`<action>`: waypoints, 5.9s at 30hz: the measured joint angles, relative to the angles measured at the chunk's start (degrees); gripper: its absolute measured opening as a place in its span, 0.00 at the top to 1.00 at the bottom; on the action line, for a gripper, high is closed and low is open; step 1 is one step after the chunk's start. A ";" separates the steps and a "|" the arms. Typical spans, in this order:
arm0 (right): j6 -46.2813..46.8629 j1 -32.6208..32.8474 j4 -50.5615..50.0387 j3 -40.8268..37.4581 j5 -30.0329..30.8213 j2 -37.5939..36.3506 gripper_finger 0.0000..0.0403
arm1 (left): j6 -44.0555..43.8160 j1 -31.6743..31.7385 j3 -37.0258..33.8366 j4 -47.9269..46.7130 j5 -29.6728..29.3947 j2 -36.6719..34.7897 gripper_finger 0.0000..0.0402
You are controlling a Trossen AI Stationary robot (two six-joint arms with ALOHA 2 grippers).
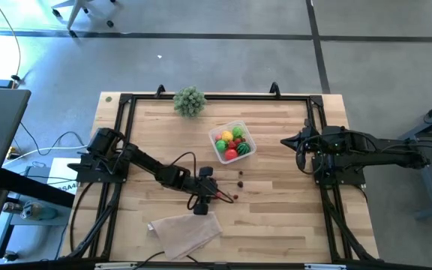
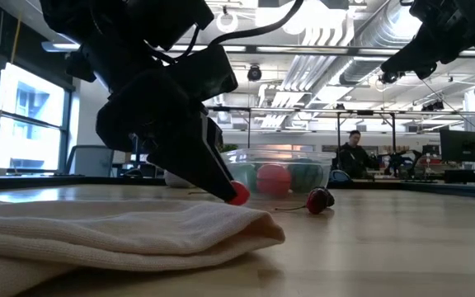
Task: Pick and placing Produce into tupperware
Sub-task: Put the red cherry into the transparent bin
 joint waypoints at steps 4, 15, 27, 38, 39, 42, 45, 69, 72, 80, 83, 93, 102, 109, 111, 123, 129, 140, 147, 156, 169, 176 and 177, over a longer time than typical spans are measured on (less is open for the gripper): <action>0.00 0.00 0.00 0.00 0.00 0.01 1.00 | 0.06 0.00 0.00 0.64 -0.01 -0.06 0.74; 0.00 0.02 0.01 0.00 0.00 -0.02 1.00 | 3.48 3.59 8.92 -6.52 0.04 -0.55 0.71; 0.00 0.01 0.01 0.00 0.00 0.01 1.00 | 13.62 16.15 30.27 -32.86 2.56 -0.52 0.79; 0.00 0.01 0.01 0.00 0.00 0.01 1.00 | 15.40 18.21 31.37 -35.46 10.85 -0.51 0.82; 0.00 0.00 -0.02 0.00 0.00 0.00 1.00 | 15.33 17.94 30.99 -35.60 11.53 -0.50 0.81; 0.00 0.00 -0.01 0.00 0.00 0.01 1.00 | 14.76 17.25 29.84 -36.54 13.70 -0.50 0.79; 0.00 -0.01 -0.01 0.00 0.00 0.01 1.00 | 12.51 15.85 27.95 -36.65 15.58 -0.49 0.75; 0.00 0.02 -0.04 0.00 0.00 0.01 1.00 | 3.91 7.50 19.27 -21.63 1.19 7.69 0.40; 0.00 -0.01 0.02 0.00 0.00 0.03 1.00 | 3.22 7.50 19.45 -21.23 -0.29 7.82 0.39; 0.01 0.00 -0.04 0.00 0.00 0.01 1.00 | 3.27 7.54 19.43 -20.26 -2.63 7.96 0.39; 0.00 0.02 -0.02 0.00 0.00 0.01 1.00 | 3.91 7.54 19.43 -18.53 -2.63 8.18 0.39; 0.00 0.02 -0.01 0.00 0.00 0.01 1.00 | 5.38 8.35 19.43 -14.35 -0.91 9.05 0.39; 0.00 0.02 -0.02 0.00 0.00 0.01 1.00 | 5.35 9.16 19.47 -13.80 -0.57 9.62 0.39; 0.00 0.01 -0.02 0.00 0.00 0.01 1.00 | 5.31 9.14 19.45 -13.85 -1.19 9.66 0.39; 0.00 0.00 -0.02 0.00 0.00 0.01 1.00 | 5.31 9.14 19.45 -13.85 -1.66 9.66 0.39; 0.00 -0.01 -0.01 0.00 0.00 0.01 1.00 | 4.92 9.11 19.45 -14.31 -1.41 9.66 0.39; 0.00 0.00 0.01 0.00 0.00 0.01 1.00 | 5.00 9.01 19.48 -12.99 -1.10 10.53 0.39; 0.00 -0.01 -0.02 0.00 0.00 0.01 1.00 | 4.48 9.01 19.50 -13.14 -0.69 11.50 0.39; 0.00 0.00 -0.01 0.00 0.00 0.03 1.00 | 4.52 9.01 19.50 -13.23 -0.68 11.52 0.49; 0.00 -0.01 -0.01 0.00 0.00 0.02 1.00 | 4.65 8.94 19.50 -13.45 -0.58 11.52 0.67; 0.00 -0.01 0.00 -0.02 0.00 0.01 1.00 | 3.67 9.01 19.47 -13.33 0.38 11.56 0.71; 0.00 0.00 -0.01 0.00 0.00 0.02 1.00 | 3.43 9.01 19.85 -13.49 0.38 11.65 0.73; 0.00 0.00 0.00 0.00 0.00 0.02 1.00 | 3.42 9.01 20.00 -13.55 0.38 11.67 0.74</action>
